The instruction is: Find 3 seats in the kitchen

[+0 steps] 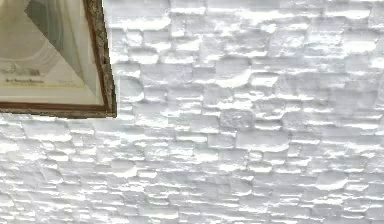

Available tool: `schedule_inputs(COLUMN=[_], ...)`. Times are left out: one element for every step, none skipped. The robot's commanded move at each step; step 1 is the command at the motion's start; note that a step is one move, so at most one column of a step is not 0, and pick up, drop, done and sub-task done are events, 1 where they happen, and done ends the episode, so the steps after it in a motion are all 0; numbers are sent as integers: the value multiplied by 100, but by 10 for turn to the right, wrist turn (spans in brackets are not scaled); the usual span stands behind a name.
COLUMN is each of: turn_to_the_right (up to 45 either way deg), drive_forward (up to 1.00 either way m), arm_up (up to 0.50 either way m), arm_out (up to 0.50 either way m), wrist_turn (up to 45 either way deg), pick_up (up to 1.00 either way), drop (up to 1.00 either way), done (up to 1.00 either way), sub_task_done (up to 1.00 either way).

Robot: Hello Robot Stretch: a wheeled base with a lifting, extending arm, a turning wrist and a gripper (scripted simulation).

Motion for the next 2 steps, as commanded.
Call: schedule_inputs(turn_to_the_right=[0, 450], drive_forward=[5, 0], arm_up=[0, 0], arm_out=[0, 0], wrist_turn=[0, 0], pick_up=[0, 0], drop=[0, 0], done=[0, 0], sub_task_done=[0, 0])
